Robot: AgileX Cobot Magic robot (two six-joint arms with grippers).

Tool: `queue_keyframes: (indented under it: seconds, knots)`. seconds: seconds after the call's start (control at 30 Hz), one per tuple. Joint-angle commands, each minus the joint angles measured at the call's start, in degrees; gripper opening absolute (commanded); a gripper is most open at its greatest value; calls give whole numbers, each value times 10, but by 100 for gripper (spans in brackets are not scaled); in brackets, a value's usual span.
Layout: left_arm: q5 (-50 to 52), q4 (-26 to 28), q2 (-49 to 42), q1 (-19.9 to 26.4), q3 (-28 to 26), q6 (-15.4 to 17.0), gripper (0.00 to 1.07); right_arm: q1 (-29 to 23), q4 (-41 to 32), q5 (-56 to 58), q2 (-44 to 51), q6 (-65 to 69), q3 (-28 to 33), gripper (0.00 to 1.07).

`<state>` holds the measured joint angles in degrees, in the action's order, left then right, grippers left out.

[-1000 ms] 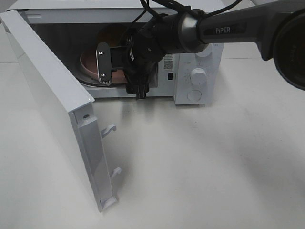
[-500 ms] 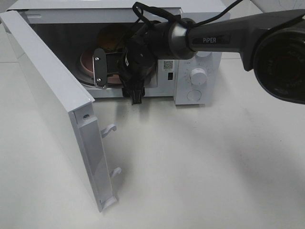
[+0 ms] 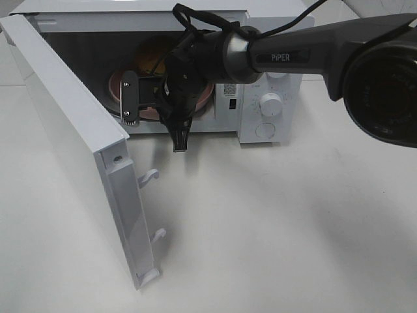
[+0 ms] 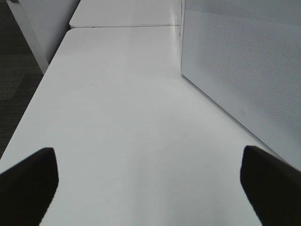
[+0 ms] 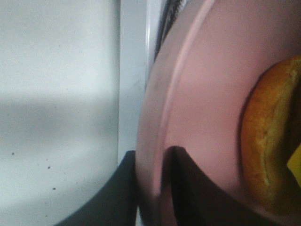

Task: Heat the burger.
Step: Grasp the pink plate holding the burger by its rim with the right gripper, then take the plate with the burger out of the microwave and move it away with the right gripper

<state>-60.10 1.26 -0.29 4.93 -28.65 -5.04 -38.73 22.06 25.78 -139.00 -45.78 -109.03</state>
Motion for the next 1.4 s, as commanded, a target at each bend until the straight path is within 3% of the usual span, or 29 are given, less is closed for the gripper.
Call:
queue_keyframes:
  seconds: [0.03,0.5,0.83,1.1,1.17,1.4]
  knots:
    - [5,2,-11,0,1,4,98,7,18,-52,-3,9,-9,2]
    - [5,2,-11,0,1,4,98,5,-28,-5,19,-2,-8,0]
    - [5,2,-11,0,1,4,98,5,-101,55,40,-117,-3,0]
    - [5,2,-11,0,1,3,98,6,-106,37,81,-189,58,0]
    - [5,2,-11,0,1,3,98,6,-119,11,105,-226,100,0]
    - [5,2,-11,0,1,3,98,19,-162,-2,133,-331,131,0]
